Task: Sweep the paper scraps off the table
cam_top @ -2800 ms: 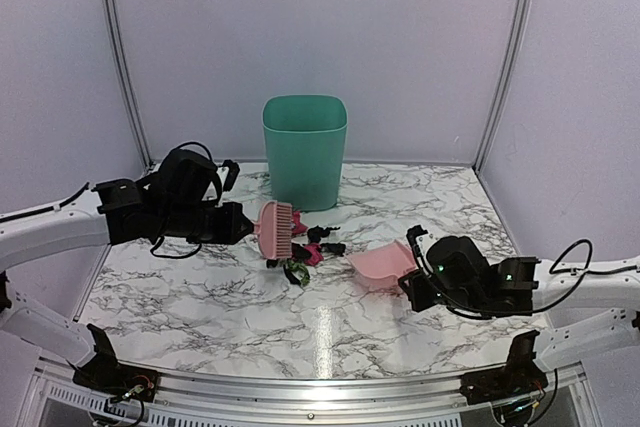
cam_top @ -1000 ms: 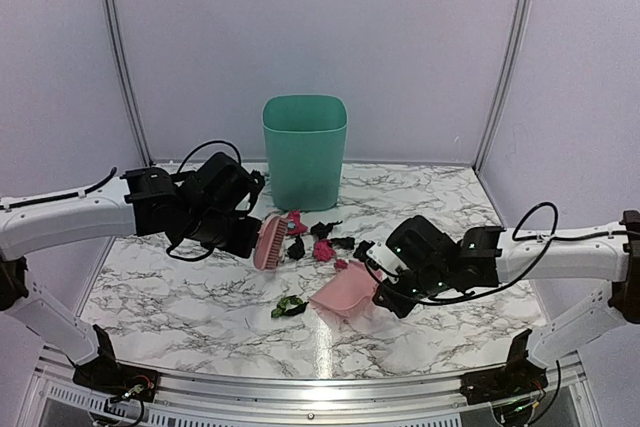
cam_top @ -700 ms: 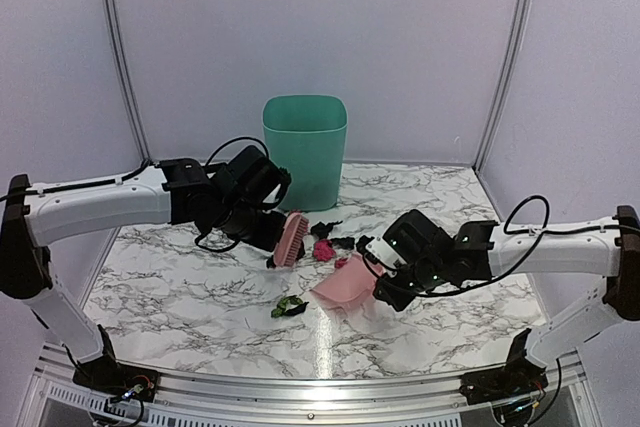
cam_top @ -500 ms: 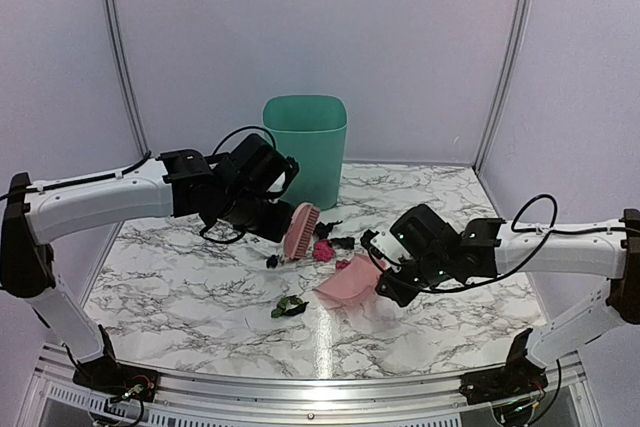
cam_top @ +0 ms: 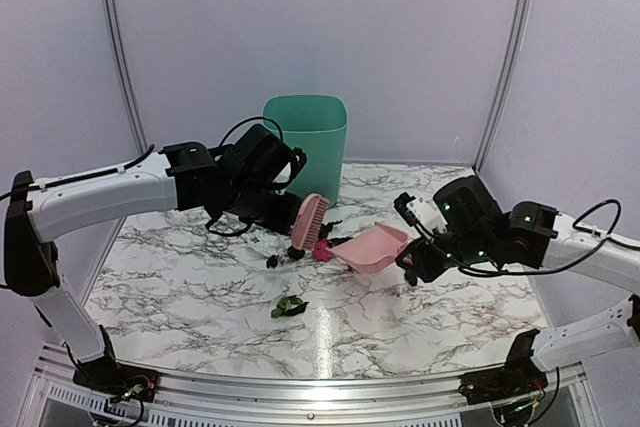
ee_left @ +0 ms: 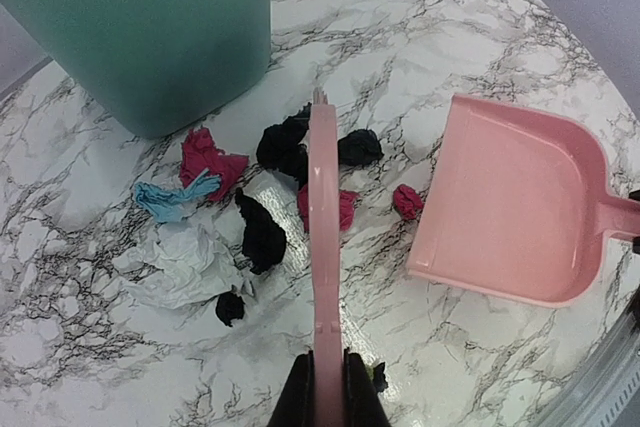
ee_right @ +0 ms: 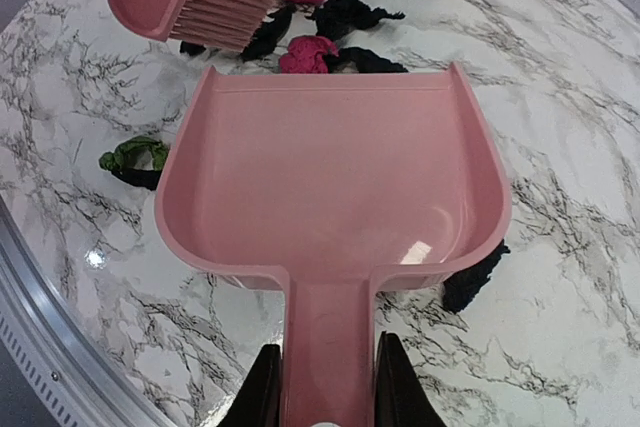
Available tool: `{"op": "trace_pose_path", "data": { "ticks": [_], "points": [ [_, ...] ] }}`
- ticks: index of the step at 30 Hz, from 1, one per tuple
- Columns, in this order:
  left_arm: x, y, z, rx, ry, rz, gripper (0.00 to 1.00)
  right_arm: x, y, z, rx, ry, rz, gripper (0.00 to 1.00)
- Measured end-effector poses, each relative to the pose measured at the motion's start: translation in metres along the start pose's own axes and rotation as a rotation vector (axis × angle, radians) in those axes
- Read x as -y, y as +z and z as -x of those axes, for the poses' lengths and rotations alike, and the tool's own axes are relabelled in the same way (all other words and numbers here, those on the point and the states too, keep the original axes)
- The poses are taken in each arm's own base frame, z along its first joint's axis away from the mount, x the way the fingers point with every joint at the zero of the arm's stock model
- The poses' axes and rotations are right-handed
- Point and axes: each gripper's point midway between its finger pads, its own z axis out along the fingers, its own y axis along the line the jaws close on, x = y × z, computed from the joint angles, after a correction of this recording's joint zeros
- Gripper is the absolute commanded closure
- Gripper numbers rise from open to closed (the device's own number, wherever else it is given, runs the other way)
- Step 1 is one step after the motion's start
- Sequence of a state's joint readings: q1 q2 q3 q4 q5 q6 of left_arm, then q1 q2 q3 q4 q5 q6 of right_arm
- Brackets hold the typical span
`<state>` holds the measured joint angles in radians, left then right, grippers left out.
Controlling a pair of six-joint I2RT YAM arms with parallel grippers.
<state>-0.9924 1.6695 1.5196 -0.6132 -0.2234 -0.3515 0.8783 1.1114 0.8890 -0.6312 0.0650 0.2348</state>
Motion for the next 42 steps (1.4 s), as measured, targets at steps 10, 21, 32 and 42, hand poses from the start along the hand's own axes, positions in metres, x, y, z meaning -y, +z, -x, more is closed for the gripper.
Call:
{"op": "trace_pose_path", "data": {
  "ticks": [10, 21, 32, 42],
  "points": [
    [-0.001, 0.002, -0.002, -0.003, 0.002, 0.004, 1.00, 0.060, -0.019, -0.045, -0.124, 0.255, -0.294, 1.00],
    [-0.010, 0.017, -0.035, -0.074, 0.015, 0.032, 1.00, 0.039, 0.009, -0.099, -0.253, 0.467, -0.183, 1.00],
    [-0.016, -0.001, -0.033, -0.032, 0.007, 0.036, 1.00, -0.063, 0.043, -0.068, -0.196, 0.525, 0.260, 1.00],
    [-0.006, -0.056, -0.019, 0.062, -0.025, -0.084, 1.00, -0.080, 0.053, 0.016, -0.045, 0.416, 0.283, 1.00]
  ]
}}
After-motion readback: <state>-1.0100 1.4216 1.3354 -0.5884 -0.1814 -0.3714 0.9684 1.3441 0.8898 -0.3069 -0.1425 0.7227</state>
